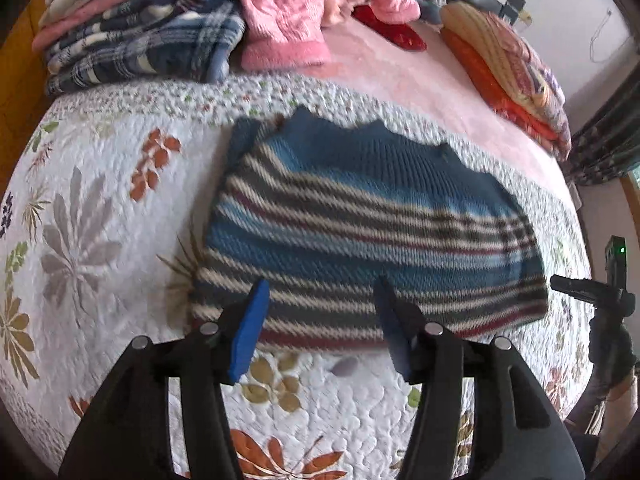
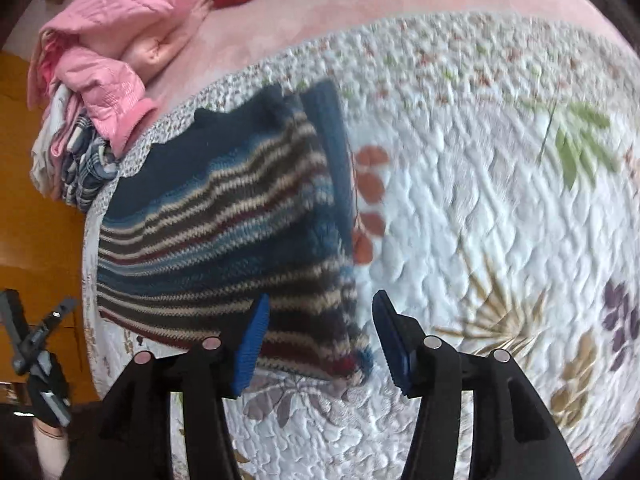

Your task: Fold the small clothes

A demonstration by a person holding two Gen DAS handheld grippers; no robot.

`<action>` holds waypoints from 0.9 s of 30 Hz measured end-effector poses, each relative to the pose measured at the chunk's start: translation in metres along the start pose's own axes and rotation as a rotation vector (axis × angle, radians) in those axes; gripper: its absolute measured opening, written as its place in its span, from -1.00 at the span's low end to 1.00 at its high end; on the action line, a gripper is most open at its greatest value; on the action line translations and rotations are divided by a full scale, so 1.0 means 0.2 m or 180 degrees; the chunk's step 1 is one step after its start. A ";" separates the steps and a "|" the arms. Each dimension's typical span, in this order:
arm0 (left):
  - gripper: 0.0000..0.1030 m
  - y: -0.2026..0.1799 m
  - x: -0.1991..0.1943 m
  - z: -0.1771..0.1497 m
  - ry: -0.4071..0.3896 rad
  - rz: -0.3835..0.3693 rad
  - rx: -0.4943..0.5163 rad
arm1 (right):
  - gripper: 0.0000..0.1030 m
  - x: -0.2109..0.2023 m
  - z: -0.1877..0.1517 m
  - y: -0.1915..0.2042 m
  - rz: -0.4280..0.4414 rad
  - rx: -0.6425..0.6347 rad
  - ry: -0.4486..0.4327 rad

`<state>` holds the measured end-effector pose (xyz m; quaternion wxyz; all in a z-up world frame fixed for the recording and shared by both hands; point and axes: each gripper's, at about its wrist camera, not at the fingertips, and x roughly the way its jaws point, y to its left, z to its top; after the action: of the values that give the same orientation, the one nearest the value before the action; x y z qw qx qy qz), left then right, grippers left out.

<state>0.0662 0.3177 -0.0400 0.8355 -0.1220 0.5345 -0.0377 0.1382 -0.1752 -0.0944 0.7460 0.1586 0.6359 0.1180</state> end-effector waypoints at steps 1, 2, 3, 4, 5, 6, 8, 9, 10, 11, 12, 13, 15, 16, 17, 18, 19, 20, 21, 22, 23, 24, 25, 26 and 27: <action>0.07 0.00 0.03 0.00 -0.0028 -0.0001 -0.0027 | 0.06 0.02 -0.01 0.00 -0.0030 -0.0021 0.0009; 0.10 0.00 0.06 0.00 -0.0041 0.0013 -0.0050 | 0.06 0.04 -0.01 0.01 -0.0070 -0.0052 0.0033; 0.10 0.00 0.10 0.00 -0.0018 0.0024 -0.0070 | 0.05 0.06 -0.01 0.02 -0.0106 -0.0080 0.0053; 0.10 0.01 0.16 0.00 0.0033 0.0017 -0.0106 | -0.02 0.08 -0.02 0.02 -0.0128 -0.0094 0.0084; 0.10 0.02 0.20 0.01 0.0045 0.0038 -0.0128 | -0.12 0.10 -0.02 0.02 -0.0124 -0.0095 0.0120; 0.10 0.03 0.22 0.01 0.0047 0.0069 -0.0132 | -0.46 0.12 -0.03 0.02 -0.0109 -0.0090 0.0154; 0.10 0.06 0.28 0.00 0.0100 0.0164 -0.0088 | -0.71 0.13 -0.03 0.03 -0.0047 -0.0106 0.0191; 0.10 0.07 0.30 0.00 0.0125 0.0202 -0.0055 | -0.75 0.12 -0.03 0.04 -0.0039 -0.0125 0.0188; 0.11 0.08 0.33 -0.01 0.0161 0.0265 -0.0013 | -0.77 0.11 -0.03 0.04 -0.0048 -0.0139 0.0219; 0.10 0.09 0.36 -0.02 0.0203 0.0309 0.0018 | -0.78 0.11 -0.03 0.03 -0.0076 -0.0121 0.0248; 0.10 0.11 0.38 -0.02 0.0227 0.0323 0.0028 | -0.79 0.12 -0.05 0.00 -0.0103 -0.0078 0.0294; 0.10 0.12 0.41 -0.03 0.0266 0.0343 0.0034 | -0.79 0.14 -0.05 -0.02 -0.0130 -0.0030 0.0349; 0.10 0.14 0.43 -0.04 0.0284 0.0336 0.0045 | -0.78 0.17 -0.07 -0.08 -0.0192 0.0033 0.0427; 0.10 0.14 0.44 -0.04 0.0280 0.0341 0.0063 | -0.78 0.18 -0.06 -0.08 -0.0194 0.0047 0.0446; 0.10 0.13 0.44 -0.04 0.0279 0.0348 0.0076 | -0.78 0.19 -0.06 -0.08 -0.0207 0.0042 0.0450; 0.10 0.13 0.43 -0.04 0.0278 0.0350 0.0082 | -0.77 0.19 -0.06 -0.08 -0.0224 0.0026 0.0455; 0.10 0.13 0.43 -0.04 0.0268 0.0346 0.0073 | -0.73 0.18 -0.05 -0.07 -0.0237 0.0003 0.0463; 0.10 0.13 0.42 -0.04 0.0248 0.0334 0.0049 | -0.70 0.18 -0.05 -0.06 -0.0229 -0.0016 0.0451; 0.10 0.13 0.41 -0.03 0.0229 0.0316 0.0027 | -0.59 0.17 -0.04 -0.03 -0.0200 -0.0034 0.0418; 0.10 0.12 0.40 -0.02 0.0191 0.0279 -0.0002 | -0.45 0.16 -0.02 -0.01 -0.0168 -0.0048 0.0356; 0.10 0.11 0.38 -0.01 0.0147 0.0235 -0.0019 | -0.32 0.11 0.00 0.00 -0.0121 -0.0063 0.0259; 0.10 0.10 0.36 0.00 0.0098 0.0178 -0.0028 | -0.05 0.09 0.01 0.00 -0.0072 -0.0067 0.0177; 0.11 0.07 0.33 0.02 0.0019 0.0097 -0.0027 | 0.20 0.06 0.02 -0.01 -0.0013 -0.0041 0.0089; 0.17 0.06 0.32 0.02 -0.0021 0.0067 -0.0027 | 0.29 0.05 0.04 -0.02 0.0035 -0.0010 0.0059; 0.22 0.04 0.31 0.03 -0.0060 0.0029 -0.0032 | 0.32 0.06 0.05 -0.04 0.0082 0.0018 0.0046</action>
<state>0.0968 0.3151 -0.0944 0.8400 -0.1241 0.5273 -0.0301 0.1497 -0.1783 -0.1064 0.7394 0.1680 0.6395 0.1270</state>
